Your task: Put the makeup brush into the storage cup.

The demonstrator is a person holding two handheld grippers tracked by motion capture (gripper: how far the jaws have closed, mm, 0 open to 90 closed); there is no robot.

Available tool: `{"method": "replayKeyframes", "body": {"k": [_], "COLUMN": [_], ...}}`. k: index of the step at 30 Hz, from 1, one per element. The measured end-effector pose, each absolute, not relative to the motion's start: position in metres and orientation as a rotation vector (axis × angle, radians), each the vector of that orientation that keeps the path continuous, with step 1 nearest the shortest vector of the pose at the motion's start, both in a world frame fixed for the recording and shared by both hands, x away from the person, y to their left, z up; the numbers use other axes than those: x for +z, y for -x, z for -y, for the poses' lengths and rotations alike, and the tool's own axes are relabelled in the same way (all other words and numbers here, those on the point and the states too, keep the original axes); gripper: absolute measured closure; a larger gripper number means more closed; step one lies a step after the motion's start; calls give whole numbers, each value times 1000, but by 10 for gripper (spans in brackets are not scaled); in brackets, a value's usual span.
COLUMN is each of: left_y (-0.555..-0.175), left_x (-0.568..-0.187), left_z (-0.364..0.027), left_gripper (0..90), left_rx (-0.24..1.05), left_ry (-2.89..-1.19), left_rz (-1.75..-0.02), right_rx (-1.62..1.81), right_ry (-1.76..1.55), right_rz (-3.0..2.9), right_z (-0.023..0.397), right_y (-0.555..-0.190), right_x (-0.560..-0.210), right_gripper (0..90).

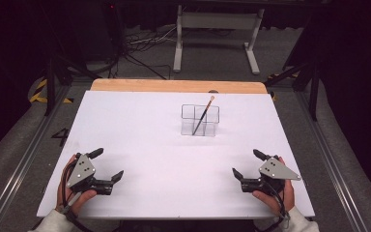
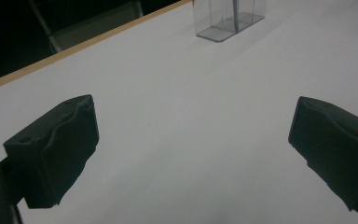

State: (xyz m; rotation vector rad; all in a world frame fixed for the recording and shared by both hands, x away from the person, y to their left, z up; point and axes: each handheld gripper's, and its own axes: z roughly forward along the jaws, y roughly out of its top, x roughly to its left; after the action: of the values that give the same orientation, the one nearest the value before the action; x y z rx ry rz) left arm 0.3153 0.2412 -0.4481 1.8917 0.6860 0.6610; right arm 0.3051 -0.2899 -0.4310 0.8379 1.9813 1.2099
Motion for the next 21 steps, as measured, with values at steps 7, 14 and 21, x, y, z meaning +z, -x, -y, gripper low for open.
{"method": "replayKeyframes", "body": {"k": [7, 14, 21], "left_y": [-314, -315, -315], "left_x": [-453, -454, -451], "left_z": [-253, -256, -259], "left_gripper": [24, 24, 26], "left_rx": [647, 641, 636], "left_ry": [-1869, -1860, -1832], "left_rz": [-730, -747, -753], "right_rx": [1214, 1210, 1207], "right_ry": [-842, -833, -828], "right_rz": [-1977, -1988, -1986], "right_z": [291, 291, 291], "right_y": [-307, -308, -305], "right_x": [-431, -432, -431], "right_gripper": [68, 68, 68]}}
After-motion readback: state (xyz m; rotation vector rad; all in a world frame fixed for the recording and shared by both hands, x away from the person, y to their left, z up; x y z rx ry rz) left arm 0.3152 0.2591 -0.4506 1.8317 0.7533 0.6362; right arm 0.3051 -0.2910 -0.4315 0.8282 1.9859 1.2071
